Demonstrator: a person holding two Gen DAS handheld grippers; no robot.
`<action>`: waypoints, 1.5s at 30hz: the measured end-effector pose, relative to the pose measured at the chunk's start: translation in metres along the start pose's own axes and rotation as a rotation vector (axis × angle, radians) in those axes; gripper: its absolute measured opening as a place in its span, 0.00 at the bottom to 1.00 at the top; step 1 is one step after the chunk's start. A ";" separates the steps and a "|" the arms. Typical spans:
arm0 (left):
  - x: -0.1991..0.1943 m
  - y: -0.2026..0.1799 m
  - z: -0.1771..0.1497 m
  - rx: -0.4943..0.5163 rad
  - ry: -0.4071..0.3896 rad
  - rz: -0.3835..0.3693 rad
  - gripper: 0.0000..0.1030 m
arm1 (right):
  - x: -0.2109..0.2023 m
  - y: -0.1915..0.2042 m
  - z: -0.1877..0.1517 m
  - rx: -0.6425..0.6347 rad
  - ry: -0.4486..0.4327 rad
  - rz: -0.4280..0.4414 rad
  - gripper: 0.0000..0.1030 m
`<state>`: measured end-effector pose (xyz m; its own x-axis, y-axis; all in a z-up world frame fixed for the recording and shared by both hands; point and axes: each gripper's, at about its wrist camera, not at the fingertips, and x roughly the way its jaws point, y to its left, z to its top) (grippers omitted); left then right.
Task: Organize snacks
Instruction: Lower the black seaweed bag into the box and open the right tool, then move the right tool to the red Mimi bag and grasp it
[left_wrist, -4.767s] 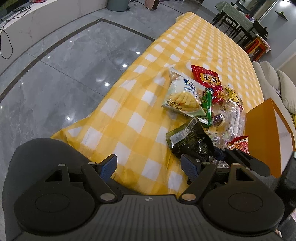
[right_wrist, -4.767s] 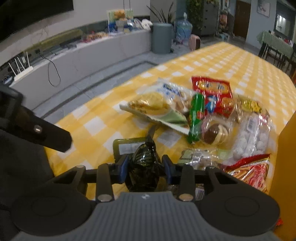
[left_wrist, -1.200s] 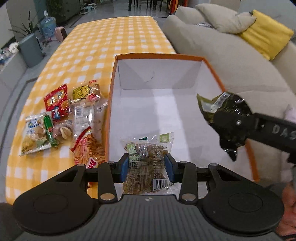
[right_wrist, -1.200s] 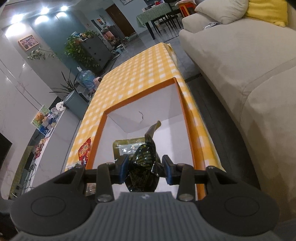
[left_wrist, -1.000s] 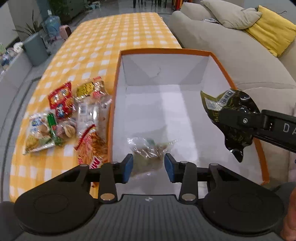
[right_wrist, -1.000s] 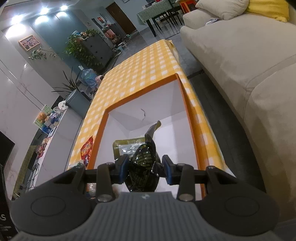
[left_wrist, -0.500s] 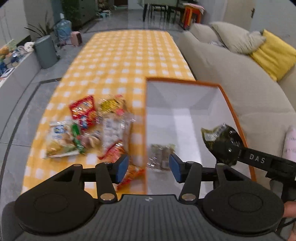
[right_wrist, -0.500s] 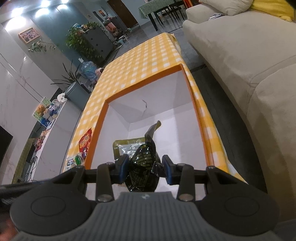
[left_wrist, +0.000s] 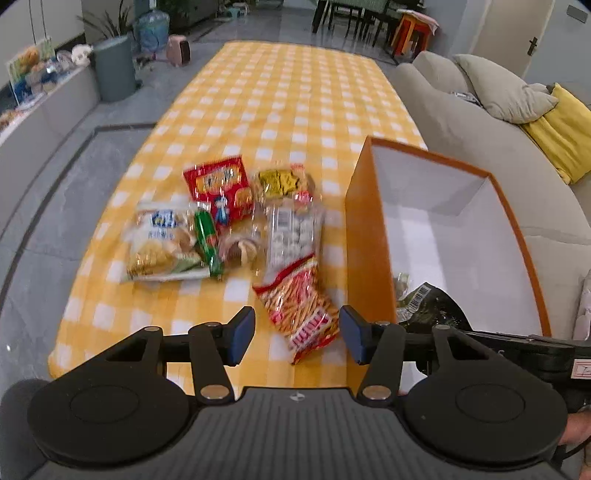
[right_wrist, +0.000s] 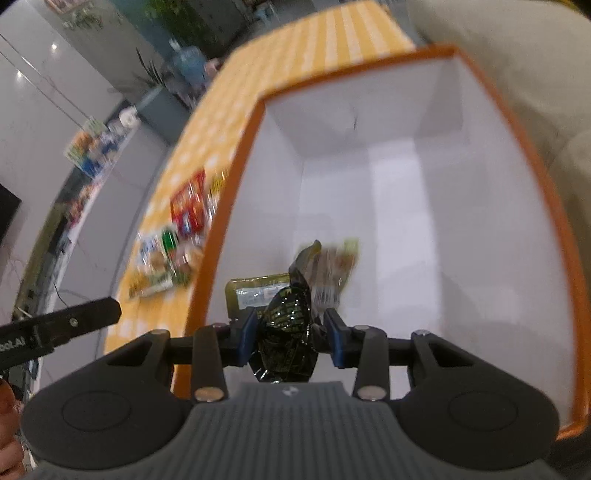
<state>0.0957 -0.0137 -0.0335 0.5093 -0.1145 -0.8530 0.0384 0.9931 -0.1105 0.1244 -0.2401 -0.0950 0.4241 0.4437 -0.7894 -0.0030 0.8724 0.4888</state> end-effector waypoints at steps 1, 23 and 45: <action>0.001 0.003 -0.001 -0.009 0.006 -0.006 0.60 | 0.004 0.002 -0.001 -0.004 0.015 -0.009 0.37; -0.003 0.039 0.001 -0.104 0.028 -0.079 0.60 | -0.003 0.012 -0.006 0.113 -0.008 -0.064 0.66; -0.022 0.111 0.012 -0.222 -0.033 -0.088 0.65 | -0.049 0.135 -0.027 -0.346 -0.206 -0.076 0.92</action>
<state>0.0993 0.0994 -0.0207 0.5398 -0.1956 -0.8187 -0.1042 0.9496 -0.2956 0.0785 -0.1382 -0.0007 0.6075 0.3556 -0.7103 -0.2540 0.9342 0.2504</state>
